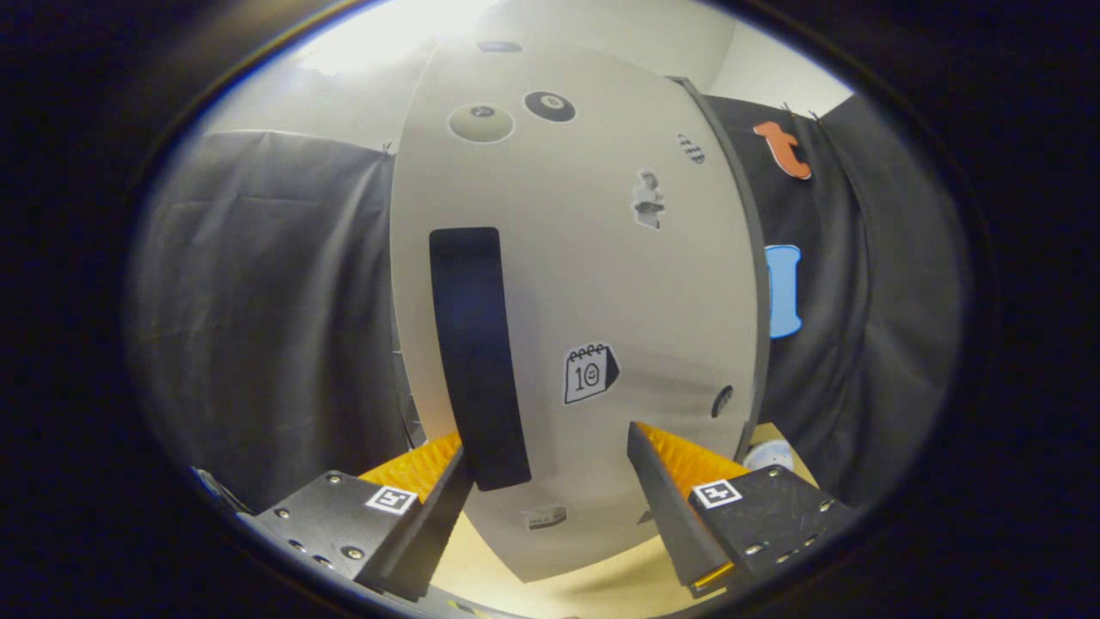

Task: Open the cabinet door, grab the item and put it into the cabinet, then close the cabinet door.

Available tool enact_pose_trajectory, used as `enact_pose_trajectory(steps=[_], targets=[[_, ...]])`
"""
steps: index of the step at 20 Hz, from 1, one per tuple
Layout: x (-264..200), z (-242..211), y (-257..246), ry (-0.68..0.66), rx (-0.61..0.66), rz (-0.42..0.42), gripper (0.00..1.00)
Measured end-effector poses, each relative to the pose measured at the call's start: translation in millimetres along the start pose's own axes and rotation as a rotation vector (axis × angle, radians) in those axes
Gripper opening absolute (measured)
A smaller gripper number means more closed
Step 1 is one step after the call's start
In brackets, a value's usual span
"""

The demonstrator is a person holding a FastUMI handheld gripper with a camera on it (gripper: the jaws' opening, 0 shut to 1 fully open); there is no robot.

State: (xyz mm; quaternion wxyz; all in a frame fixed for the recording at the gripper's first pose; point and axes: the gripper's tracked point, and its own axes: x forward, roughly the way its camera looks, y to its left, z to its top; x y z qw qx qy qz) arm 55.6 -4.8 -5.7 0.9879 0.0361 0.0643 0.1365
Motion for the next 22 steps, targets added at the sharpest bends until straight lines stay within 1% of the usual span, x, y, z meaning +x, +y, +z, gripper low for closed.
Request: enact_pose_trajectory(steps=[4,8,9,13,18,22], targets=[[46,4,19,-0.011,-0.056,-0.027,1.0],[92,9,33,-0.031,-0.078,-0.065,1.0],[89,8,32,-0.035,-0.077,-0.076,1.0],[111,11,32,-0.051,-0.073,-0.105,1.0],[132,13,24,-0.075,-0.087,-0.204,1.0],[133,14,25,-0.082,-0.077,-0.25,1.0]])
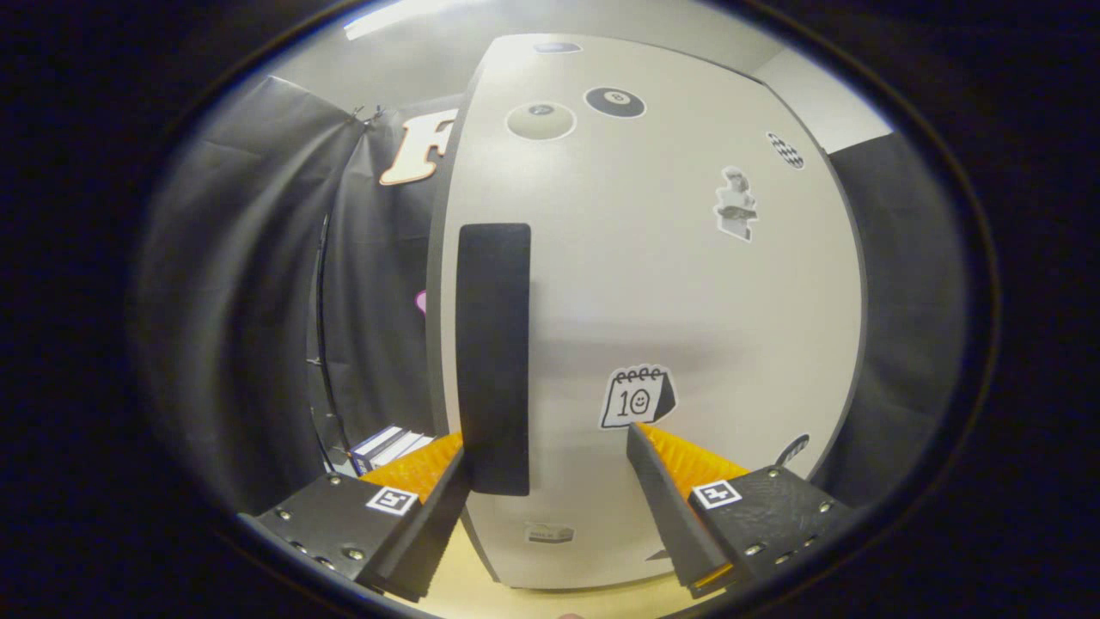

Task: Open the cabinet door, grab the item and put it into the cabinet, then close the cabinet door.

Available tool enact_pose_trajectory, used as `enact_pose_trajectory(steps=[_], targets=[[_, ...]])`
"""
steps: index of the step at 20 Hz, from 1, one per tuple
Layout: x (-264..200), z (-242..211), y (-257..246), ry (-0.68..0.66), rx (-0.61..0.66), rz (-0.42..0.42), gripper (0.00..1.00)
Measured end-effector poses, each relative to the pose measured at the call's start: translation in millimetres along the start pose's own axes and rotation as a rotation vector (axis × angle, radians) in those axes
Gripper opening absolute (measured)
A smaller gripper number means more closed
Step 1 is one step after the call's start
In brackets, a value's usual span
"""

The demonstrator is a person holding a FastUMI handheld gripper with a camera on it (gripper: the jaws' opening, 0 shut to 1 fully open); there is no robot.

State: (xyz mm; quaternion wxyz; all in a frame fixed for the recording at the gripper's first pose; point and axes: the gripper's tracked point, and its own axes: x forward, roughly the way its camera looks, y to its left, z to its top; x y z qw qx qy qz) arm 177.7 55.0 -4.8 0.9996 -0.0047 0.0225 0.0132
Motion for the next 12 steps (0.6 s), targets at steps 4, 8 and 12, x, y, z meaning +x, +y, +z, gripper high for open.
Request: enact_pose_trajectory(steps=[4,8,12], targets=[[2,1,0,-0.013,0.005,-0.029,1.0],[2,0,1,-0.021,0.002,-0.019,1.0],[-15,-4,-1,0.006,0.024,-0.015,1.0]])
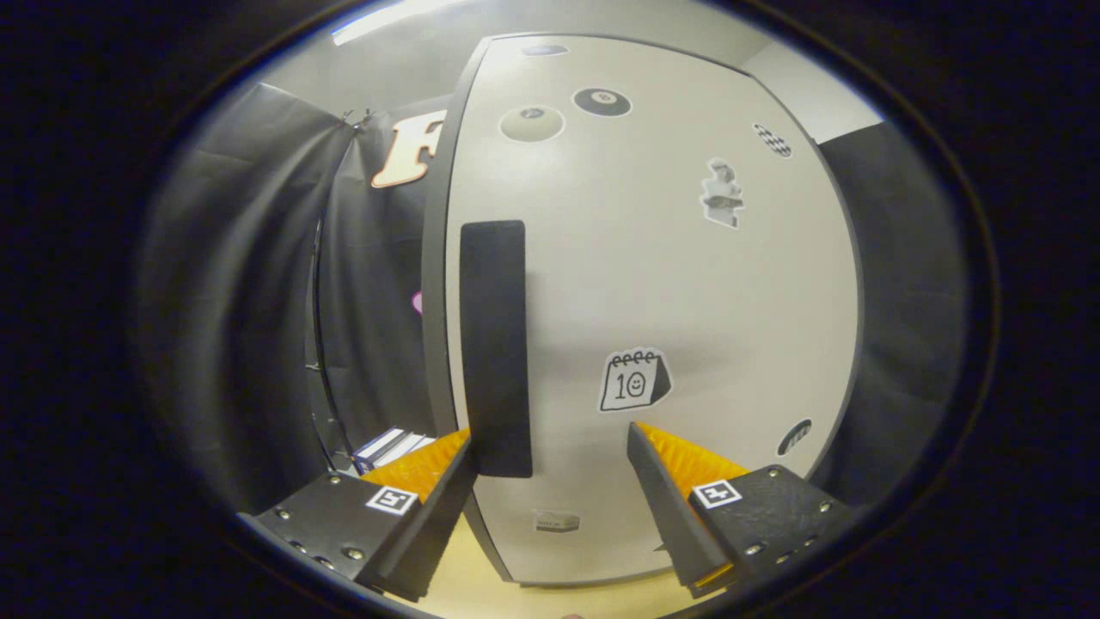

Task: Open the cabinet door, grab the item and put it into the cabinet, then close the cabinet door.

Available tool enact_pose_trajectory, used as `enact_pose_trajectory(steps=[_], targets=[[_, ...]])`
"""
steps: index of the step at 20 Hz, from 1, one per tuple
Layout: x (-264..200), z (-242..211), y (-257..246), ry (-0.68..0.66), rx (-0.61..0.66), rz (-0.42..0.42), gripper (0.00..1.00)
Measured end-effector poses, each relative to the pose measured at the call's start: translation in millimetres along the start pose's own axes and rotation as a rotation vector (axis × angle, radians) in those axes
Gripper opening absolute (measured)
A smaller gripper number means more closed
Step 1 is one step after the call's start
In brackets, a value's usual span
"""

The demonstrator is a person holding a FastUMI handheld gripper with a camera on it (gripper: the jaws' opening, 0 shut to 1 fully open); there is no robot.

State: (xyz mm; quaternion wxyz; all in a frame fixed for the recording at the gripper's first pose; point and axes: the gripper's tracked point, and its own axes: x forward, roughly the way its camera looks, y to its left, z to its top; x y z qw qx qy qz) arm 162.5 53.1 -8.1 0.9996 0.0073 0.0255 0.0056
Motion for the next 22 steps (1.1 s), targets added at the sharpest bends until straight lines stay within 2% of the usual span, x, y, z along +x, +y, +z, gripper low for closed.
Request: enact_pose_trajectory(steps=[5,14,22], targets=[[-62,16,-10,-0.004,-0.013,0.004,1.0],[-190,45,-61,-0.025,-0.002,-0.061,1.0],[-258,50,-76,-0.034,-0.025,-0.114,1.0]])
